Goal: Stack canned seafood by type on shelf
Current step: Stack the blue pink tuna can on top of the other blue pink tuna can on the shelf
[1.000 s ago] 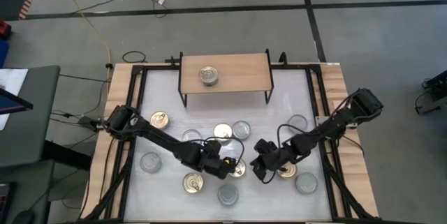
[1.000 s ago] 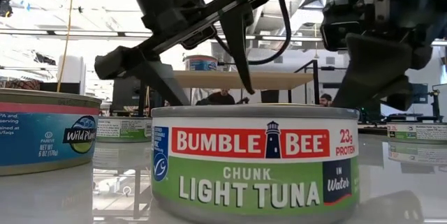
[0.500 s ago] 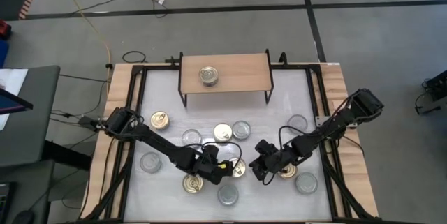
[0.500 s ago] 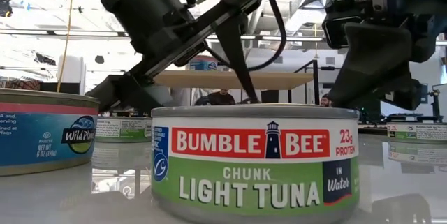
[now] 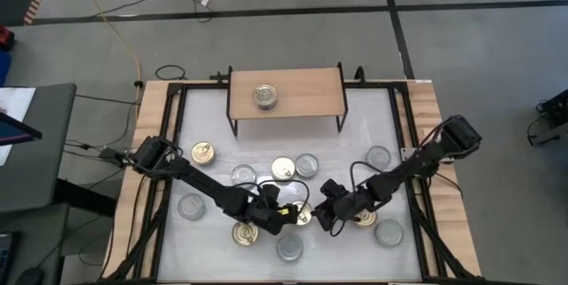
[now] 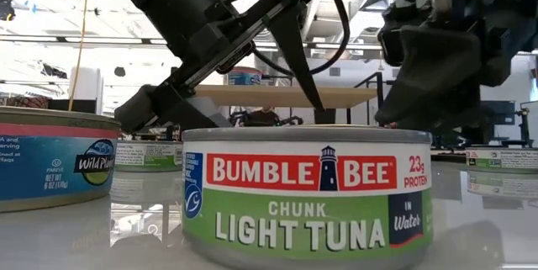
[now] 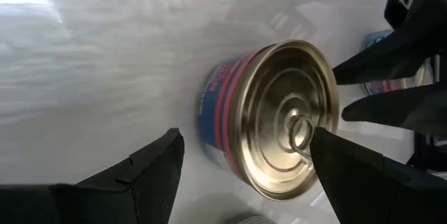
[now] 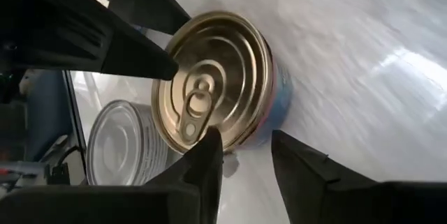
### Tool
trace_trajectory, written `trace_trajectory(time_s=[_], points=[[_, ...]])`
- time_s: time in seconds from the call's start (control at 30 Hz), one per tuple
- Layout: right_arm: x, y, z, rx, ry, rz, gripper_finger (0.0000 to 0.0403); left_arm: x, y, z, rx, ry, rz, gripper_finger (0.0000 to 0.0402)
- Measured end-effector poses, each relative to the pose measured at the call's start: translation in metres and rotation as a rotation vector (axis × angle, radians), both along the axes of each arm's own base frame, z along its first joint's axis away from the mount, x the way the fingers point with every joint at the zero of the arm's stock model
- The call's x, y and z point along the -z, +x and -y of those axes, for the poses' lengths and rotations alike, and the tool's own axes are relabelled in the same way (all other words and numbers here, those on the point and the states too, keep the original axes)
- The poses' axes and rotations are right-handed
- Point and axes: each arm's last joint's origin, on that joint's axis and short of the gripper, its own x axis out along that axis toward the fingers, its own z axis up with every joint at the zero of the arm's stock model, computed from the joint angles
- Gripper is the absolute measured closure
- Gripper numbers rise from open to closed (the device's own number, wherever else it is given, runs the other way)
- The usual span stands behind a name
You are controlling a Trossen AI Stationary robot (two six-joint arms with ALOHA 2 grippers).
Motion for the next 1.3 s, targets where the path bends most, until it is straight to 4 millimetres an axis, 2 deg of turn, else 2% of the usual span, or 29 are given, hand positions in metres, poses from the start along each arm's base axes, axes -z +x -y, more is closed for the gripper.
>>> trace_trajectory(time_s=[0.53, 1.3], points=[[0.002, 0.009, 0.017, 0.029, 0.000, -0.003, 0.0300, 0.000, 0.000, 0.000, -0.002, -0.002, -0.003, 0.0107], [0.005, 0.008, 0.011, 0.034, 0.011, -0.013, 0.0301, 0.000, 0.000, -0.001, -0.007, -0.003, -0.005, 0.0107]])
